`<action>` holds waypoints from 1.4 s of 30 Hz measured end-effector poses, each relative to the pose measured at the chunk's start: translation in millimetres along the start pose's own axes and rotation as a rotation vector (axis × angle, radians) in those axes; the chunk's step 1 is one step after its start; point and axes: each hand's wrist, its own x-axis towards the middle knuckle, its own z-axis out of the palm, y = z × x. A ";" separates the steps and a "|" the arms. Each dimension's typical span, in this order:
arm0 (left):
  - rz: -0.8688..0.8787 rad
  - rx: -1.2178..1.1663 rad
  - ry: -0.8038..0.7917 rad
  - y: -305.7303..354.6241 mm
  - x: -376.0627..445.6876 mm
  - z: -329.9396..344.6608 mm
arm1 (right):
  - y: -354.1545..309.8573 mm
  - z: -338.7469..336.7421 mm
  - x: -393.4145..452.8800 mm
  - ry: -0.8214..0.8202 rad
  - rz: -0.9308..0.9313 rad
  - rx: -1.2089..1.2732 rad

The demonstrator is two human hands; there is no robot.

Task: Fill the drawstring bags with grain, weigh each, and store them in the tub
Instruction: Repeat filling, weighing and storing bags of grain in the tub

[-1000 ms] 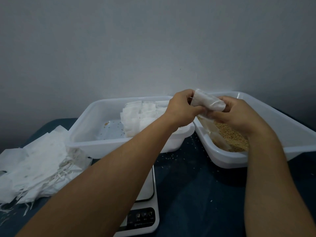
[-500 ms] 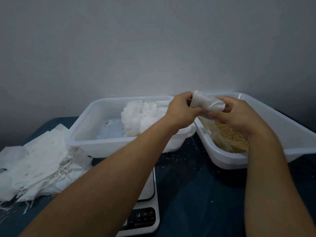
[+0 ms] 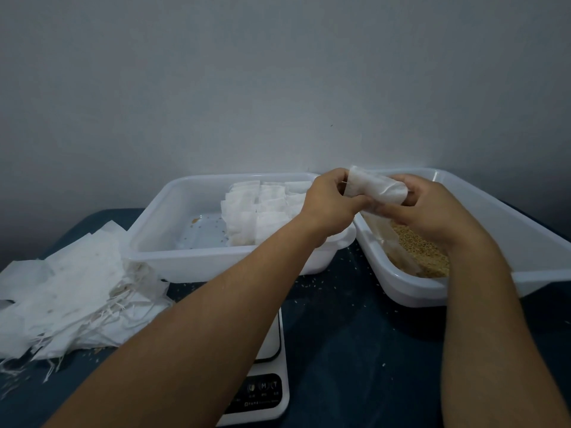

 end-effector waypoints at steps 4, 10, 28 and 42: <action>-0.004 0.002 0.011 -1.9 0.1 0.0 | -0.8 0.7 -0.3 0.013 0.012 -0.004; -0.072 -0.167 0.043 -5.7 -6.5 -0.4 | -0.7 1.2 4.7 0.165 0.018 -0.012; -0.032 -0.257 -0.086 -41.3 -109.5 -64.8 | -99.7 64.7 -26.8 -0.199 -0.440 -0.298; -0.064 -0.284 0.106 -53.0 -148.6 -126.7 | -93.6 112.0 -29.4 -0.240 -0.464 -0.385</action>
